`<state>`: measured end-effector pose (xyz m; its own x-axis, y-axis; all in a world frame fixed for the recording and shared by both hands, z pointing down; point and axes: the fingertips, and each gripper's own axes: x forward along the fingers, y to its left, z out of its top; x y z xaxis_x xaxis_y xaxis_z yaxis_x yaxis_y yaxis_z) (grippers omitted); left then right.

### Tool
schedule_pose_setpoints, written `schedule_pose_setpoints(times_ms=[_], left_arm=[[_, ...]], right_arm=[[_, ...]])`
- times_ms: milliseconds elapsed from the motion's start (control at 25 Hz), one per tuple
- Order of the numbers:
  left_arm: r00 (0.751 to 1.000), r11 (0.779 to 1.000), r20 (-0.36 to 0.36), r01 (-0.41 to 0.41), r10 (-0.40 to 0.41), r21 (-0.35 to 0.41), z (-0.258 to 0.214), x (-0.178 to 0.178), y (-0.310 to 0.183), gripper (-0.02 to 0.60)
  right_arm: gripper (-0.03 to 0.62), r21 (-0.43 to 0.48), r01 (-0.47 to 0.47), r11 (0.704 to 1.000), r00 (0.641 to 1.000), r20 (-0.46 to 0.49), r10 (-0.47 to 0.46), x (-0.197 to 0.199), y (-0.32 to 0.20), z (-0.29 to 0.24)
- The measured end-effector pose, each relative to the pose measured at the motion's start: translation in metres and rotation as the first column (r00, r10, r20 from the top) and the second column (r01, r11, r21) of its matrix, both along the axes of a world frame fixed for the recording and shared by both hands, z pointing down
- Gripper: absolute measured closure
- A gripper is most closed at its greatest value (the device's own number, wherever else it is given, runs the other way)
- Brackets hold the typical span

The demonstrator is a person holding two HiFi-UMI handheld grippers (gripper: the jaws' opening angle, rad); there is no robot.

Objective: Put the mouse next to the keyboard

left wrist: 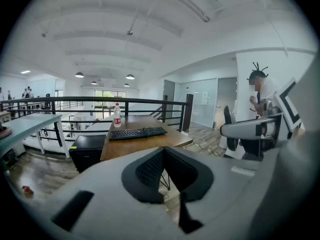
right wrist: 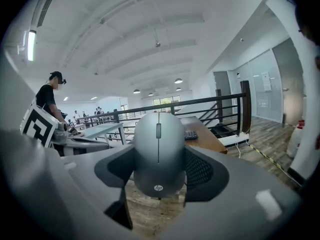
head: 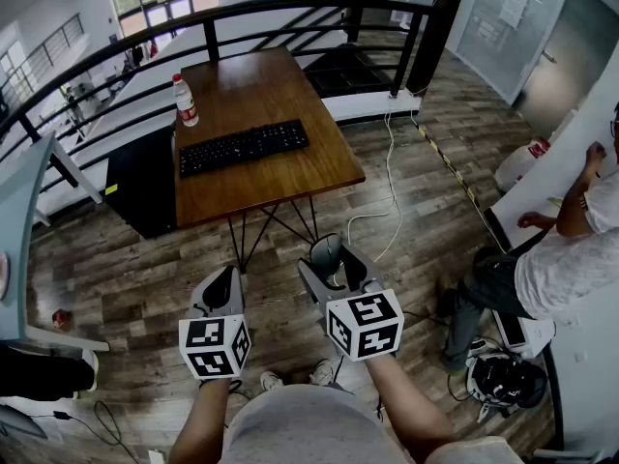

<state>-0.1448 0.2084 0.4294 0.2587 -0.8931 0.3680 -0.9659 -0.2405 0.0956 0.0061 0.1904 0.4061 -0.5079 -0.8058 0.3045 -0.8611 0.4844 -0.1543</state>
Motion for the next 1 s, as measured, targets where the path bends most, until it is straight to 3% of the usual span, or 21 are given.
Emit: schedule_pose_setpoints(times_ms=[1000], left_arm=[[0.999,1.0,0.031,0.029,-0.029,-0.006,0.003,0.083,-0.035,0.588]], right_arm=[[0.295,-0.031,0.065,0.997,0.997,0.036,-0.063,0.076,-0.035,0.015]])
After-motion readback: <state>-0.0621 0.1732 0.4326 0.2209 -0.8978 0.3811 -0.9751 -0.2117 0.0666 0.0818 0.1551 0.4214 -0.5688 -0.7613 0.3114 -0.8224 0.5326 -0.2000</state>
